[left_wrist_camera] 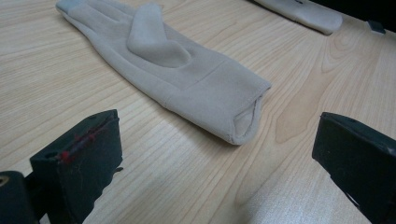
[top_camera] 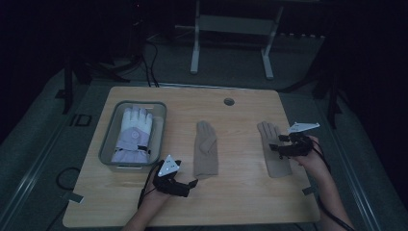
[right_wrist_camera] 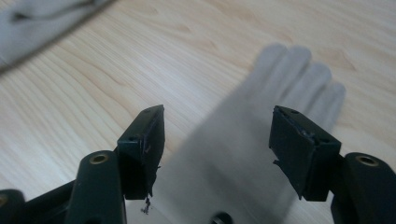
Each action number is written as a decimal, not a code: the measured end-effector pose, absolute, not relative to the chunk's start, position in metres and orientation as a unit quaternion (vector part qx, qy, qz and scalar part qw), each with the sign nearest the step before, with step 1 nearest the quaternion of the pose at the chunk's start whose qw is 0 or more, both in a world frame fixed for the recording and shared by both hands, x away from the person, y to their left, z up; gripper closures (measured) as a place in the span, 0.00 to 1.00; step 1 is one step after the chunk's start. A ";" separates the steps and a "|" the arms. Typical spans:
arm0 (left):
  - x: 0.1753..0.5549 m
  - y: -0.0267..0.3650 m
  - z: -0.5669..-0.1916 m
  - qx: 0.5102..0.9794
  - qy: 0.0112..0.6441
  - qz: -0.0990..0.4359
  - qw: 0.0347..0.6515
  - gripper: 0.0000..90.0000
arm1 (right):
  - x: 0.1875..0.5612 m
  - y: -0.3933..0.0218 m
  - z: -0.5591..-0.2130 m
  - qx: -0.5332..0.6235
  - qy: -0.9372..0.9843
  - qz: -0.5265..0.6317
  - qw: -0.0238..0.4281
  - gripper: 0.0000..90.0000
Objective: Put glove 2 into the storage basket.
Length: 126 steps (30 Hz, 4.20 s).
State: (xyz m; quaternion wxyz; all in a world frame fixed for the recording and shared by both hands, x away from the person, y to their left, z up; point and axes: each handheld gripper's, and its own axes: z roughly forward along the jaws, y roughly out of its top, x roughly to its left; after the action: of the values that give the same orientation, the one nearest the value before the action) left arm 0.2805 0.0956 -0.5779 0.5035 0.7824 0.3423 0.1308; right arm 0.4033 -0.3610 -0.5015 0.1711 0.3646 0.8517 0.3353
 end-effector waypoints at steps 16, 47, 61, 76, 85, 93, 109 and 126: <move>0.281 0.096 -0.578 0.783 0.342 0.130 0.504 0.02 | 0.411 -0.372 -0.545 0.389 0.857 0.295 0.167 0.47; 0.280 0.094 -0.578 0.790 0.334 0.132 0.497 0.02 | 0.409 -0.301 -0.487 0.444 0.778 0.402 0.189 0.92; 0.280 0.094 -0.578 0.790 0.332 0.132 0.498 0.02 | 0.406 -0.262 -0.530 0.460 0.794 0.361 0.167 0.91; 0.280 0.094 -0.578 0.791 0.333 0.129 0.497 0.02 | 0.404 -0.266 -0.542 0.438 0.808 0.370 0.136 0.54; 0.280 0.094 -0.578 0.790 0.334 0.128 0.498 0.02 | 0.402 -0.282 -0.523 0.391 0.820 0.384 0.164 0.53; 0.281 0.094 -0.578 0.791 0.335 0.126 0.497 0.02 | 0.409 -0.287 -0.520 0.311 0.863 0.367 0.157 0.54; 0.281 0.094 -0.578 0.792 0.333 0.125 0.497 0.02 | 0.435 -0.283 -0.546 0.294 0.892 0.320 0.125 0.40; 0.280 0.093 -0.578 0.794 0.331 0.125 0.494 0.02 | 0.419 -0.274 -0.546 0.367 0.858 0.343 0.104 0.91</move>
State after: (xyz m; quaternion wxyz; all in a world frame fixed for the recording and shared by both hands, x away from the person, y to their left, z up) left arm 0.2805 0.0926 -0.5779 0.4943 0.7939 0.3310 0.1253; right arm 0.4188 -0.2736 -0.5464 0.1042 0.3670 0.8585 0.3427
